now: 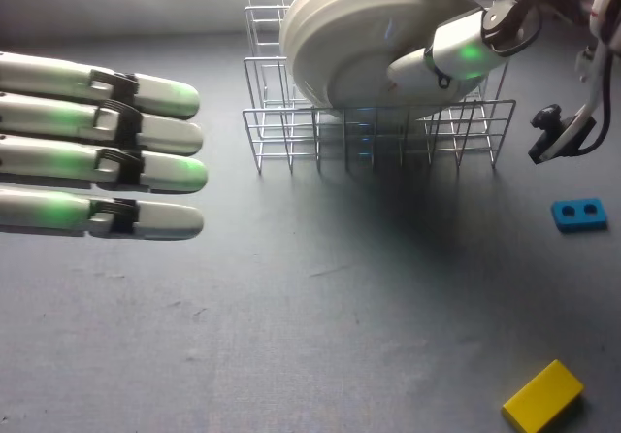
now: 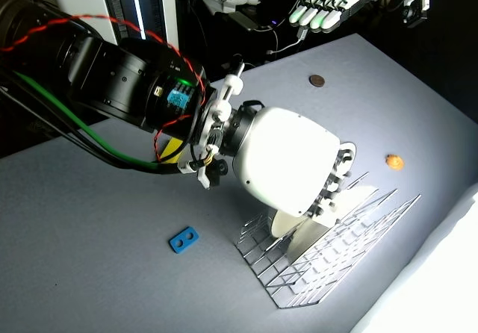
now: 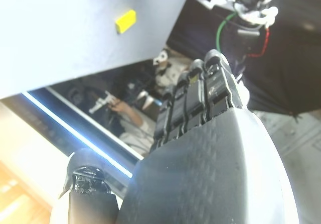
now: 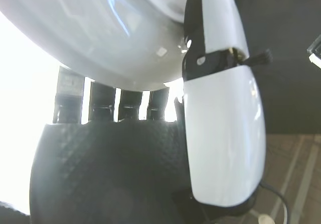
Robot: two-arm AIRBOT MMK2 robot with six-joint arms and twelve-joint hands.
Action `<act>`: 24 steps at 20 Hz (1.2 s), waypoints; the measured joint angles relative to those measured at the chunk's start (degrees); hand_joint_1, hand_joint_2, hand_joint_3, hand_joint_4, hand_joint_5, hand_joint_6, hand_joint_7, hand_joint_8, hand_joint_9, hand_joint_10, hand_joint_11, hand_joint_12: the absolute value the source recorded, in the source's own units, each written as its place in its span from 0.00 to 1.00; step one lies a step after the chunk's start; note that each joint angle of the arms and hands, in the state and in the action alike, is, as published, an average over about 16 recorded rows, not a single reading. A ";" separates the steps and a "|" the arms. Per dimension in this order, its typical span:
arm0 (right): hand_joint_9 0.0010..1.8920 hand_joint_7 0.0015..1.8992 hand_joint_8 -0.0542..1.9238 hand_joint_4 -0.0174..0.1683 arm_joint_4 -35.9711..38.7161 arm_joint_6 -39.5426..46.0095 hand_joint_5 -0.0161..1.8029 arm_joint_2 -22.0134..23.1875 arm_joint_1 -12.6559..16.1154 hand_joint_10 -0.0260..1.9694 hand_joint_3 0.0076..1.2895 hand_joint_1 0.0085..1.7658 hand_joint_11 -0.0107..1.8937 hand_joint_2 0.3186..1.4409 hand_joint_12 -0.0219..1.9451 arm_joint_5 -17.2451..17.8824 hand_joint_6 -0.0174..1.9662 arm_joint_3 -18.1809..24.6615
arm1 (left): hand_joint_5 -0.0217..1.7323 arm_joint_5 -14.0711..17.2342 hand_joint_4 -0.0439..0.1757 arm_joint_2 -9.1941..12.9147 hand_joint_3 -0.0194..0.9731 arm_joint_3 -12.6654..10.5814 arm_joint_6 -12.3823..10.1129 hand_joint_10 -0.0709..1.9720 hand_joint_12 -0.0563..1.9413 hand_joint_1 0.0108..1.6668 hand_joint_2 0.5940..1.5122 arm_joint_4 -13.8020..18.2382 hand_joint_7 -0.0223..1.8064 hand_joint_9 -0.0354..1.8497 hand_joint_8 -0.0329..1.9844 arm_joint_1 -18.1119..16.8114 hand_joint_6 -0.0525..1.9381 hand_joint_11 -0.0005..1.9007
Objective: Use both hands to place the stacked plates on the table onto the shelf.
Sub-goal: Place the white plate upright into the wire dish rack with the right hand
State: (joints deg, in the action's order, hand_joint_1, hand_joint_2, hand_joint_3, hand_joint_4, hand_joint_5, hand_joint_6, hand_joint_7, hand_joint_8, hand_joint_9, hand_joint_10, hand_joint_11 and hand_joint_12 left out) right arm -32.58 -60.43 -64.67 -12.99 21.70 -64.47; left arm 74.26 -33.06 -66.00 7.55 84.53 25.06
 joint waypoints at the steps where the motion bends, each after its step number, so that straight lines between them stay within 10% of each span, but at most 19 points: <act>1: 0.57 0.58 0.42 0.19 -0.01 0.03 0.57 -0.12 -0.31 0.28 0.01 0.70 0.36 0.57 0.64 0.03 0.45 -0.27 | 0.02 0.00 0.20 -0.05 0.03 0.03 0.09 0.04 0.04 0.01 0.57 0.05 0.02 0.03 0.02 -0.05 0.03 0.01; 14: 0.53 0.55 0.28 0.12 -0.13 0.47 0.55 -1.15 -2.73 0.22 0.00 0.69 0.32 0.58 0.62 0.61 0.46 -1.94 | 0.02 0.34 0.20 -0.41 0.03 0.69 -0.05 0.04 0.03 0.01 0.57 1.20 0.02 0.03 0.01 -0.56 0.03 0.01; 24: 0.40 0.46 0.27 0.12 -0.22 0.69 0.48 -1.32 -3.43 0.41 0.00 0.65 0.25 0.64 0.69 0.99 0.50 -1.90 | 0.03 -0.01 0.20 -0.41 0.04 1.42 -0.10 0.04 0.03 0.01 0.57 1.53 0.02 0.03 0.02 -1.01 0.03 0.01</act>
State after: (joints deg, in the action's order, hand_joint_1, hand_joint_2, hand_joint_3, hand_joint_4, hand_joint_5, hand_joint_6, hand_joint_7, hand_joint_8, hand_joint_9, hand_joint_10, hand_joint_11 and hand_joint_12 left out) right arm -32.80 -59.74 -65.99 -16.43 22.69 -66.37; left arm 74.25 -33.47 -64.58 7.45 86.05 24.04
